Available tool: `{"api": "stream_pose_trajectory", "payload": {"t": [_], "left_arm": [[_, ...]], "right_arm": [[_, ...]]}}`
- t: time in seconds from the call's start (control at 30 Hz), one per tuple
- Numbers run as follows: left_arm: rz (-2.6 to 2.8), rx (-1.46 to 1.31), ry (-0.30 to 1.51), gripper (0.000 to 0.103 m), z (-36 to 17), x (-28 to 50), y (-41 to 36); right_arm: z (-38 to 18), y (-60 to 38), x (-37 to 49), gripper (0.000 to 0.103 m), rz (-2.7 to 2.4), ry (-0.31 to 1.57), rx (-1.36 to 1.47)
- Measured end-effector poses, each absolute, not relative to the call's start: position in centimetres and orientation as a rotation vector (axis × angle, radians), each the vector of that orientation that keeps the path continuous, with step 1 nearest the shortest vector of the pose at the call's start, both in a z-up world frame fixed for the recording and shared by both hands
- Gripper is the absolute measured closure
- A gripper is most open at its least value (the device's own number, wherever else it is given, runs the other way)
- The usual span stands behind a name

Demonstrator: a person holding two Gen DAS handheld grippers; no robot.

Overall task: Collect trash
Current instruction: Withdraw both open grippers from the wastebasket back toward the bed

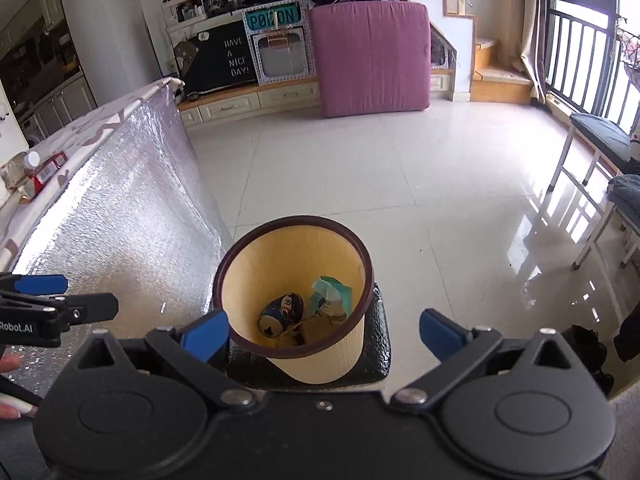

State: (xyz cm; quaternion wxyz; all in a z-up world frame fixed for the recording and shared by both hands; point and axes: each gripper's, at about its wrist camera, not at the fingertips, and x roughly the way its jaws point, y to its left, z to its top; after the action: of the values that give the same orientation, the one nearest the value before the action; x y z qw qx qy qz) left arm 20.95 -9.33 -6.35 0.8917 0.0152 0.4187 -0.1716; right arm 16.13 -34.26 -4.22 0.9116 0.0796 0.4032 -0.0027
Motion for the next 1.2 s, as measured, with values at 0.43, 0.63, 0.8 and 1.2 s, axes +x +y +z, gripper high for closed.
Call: {"api": "stream_pose_trajectory", "payload": {"t": [0.43, 0.63, 0.8, 1.2], "left_arm": [[-0.319, -0.033, 0.766, 0.0, -2.5, 17.2, -5.1], [-0.261, -0.066, 0.718, 0.0, -1.0, 16.2, -1.7], [-0.228, -0.075, 0.676, 0.0, 0.0, 15.5, 1.5], [-0.075, -0.126, 0.595, 0.0, 2.3, 14.6, 9.3]], "right_arm": [[-1.2, -32.2, 13.1, 0.0, -0.003, 0.737, 0.171], [-0.3, -29.9, 13.0, 0.0, 0.019, 0.688, 0.179], [0.9, -27.4, 13.5, 0.0, 0.051, 0.647, 0.183], [3.9, -20.5, 15.3, 0.0, 0.163, 0.567, 0.136]]}}
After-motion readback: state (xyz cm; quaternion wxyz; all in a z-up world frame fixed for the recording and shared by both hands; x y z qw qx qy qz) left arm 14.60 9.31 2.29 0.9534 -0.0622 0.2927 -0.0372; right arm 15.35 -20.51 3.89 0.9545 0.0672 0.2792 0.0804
